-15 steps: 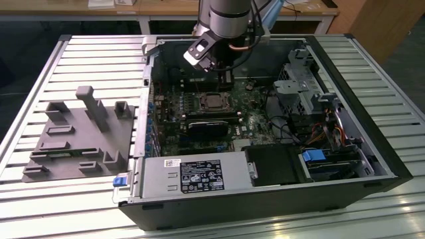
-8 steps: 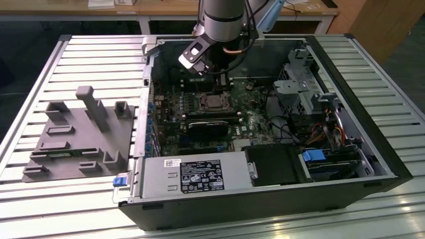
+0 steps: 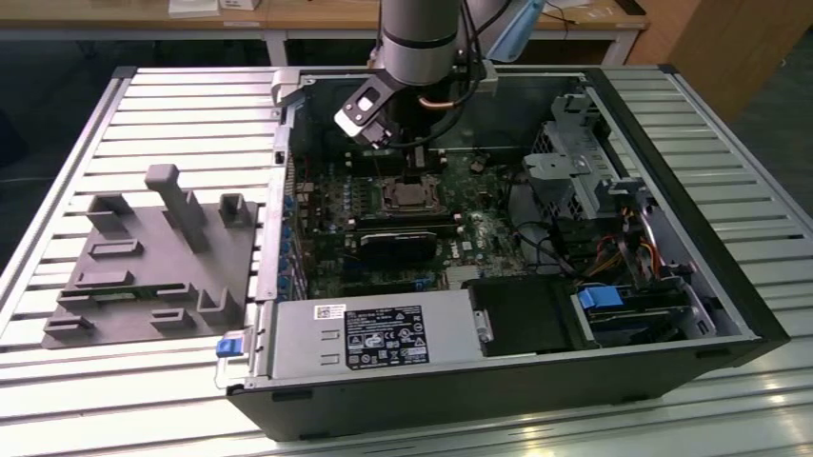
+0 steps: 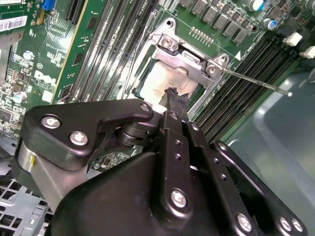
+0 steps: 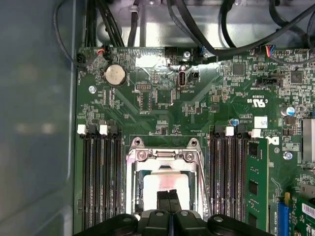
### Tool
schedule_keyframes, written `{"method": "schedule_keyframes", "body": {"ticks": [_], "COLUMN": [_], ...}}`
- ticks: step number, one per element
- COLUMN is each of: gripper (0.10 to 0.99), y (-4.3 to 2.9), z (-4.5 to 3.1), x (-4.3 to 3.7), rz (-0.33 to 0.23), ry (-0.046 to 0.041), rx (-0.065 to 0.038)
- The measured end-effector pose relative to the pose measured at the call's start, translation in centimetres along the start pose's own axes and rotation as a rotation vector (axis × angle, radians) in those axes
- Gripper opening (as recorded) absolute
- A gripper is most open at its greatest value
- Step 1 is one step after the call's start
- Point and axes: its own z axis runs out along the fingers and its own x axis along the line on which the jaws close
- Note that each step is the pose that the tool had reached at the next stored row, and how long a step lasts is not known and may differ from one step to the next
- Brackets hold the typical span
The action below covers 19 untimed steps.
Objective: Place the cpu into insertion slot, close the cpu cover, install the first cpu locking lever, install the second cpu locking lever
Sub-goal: 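Close the cpu cover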
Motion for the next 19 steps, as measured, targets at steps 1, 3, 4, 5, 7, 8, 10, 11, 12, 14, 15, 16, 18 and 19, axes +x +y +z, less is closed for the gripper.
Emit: {"method": "schedule_keyframes", "body": {"ticks": [1,3,4,5,7,8,10,11,12,14,15,16,18,19], "gripper": [0.106,0.106,0.106,0.106,0.106,0.106,0.106,0.106,0.106,0.106,0.106,0.106,0.106,0.106], "y": [0.0,0.0,0.0,0.0,0.0,0.0,0.0,0.0,0.0,0.0,0.0,0.0,0.0,0.0], "z": [0.0,0.01,0.01,0.01,0.02,0.02,0.02,0.02,0.02,0.03,0.04,0.04,0.04,0.05], "x": [0.0,0.0,0.0,0.0,0.01,0.01,0.0,0.0,0.0,0.0,0.0,0.0,0.0,0.0], "rz": [0.0,0.0,-0.001,-0.005,-0.025,-0.038,-0.071,-0.088,-0.106,-0.141,-0.159,-0.177,-0.212,-0.229], "ry": [0.0,0.0001,0.0002,0.0003,0.001,0.0014,0.0022,0.0027,0.0031,0.0039,0.0043,0.0047,0.0055,0.0058], "rx": [0.0,0.0,0.0,0.0,0.001,0.001,0.002,0.002,0.003,0.004,0.004,0.005,0.006,0.006]}}
